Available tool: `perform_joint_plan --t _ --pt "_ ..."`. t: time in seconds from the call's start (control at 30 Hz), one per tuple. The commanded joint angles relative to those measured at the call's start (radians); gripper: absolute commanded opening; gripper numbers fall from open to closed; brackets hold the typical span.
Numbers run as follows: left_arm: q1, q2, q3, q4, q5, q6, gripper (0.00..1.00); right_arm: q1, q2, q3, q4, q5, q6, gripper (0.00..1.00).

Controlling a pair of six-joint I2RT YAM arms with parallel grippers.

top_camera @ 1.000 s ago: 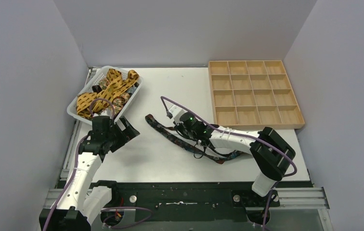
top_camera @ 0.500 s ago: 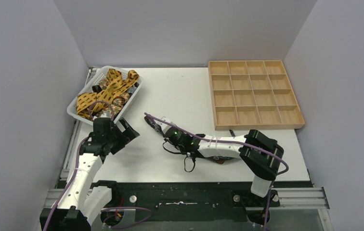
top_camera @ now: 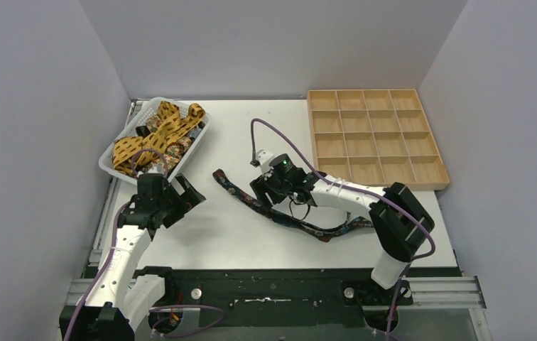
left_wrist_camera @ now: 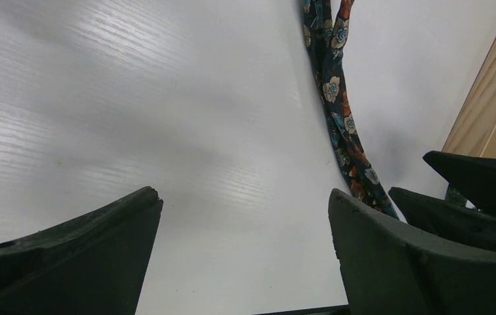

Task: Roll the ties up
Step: Flatten out the tie at the center of the board.

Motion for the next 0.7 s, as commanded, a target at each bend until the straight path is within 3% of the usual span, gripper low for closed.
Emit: perform_joint_plan --t 0.0,0.2,0.3,0.47,0.6,0.67 --pt "0.008 -0.011 0.038 0.029 0.042 0.007 0.97 0.006 0.093 0.088 -0.003 -0.181 0.019 0.69" --pt "0.01 -0.034 0.066 -0.014 0.039 0.022 0.97 -0.028 0.26 0.212 -0.102 -0.235 0.009 0.71" --pt "0.01 -0.045 0.072 -0.02 0.037 0.02 0.97 -0.016 0.296 0.244 -0.133 -0.252 0.002 0.61" --pt "0.013 -0.046 0.076 -0.032 0.008 -0.004 0.97 0.105 0.248 0.143 -0.07 -0.096 -0.048 0.4" --pt "0.016 -0.042 0.067 -0.032 -0.007 -0.028 0.97 0.239 0.166 -0.016 0.051 0.129 -0.119 0.36" --pt "0.018 -0.042 0.058 -0.031 -0.016 -0.037 0.97 0.304 0.088 -0.116 0.134 0.14 -0.194 0.32"
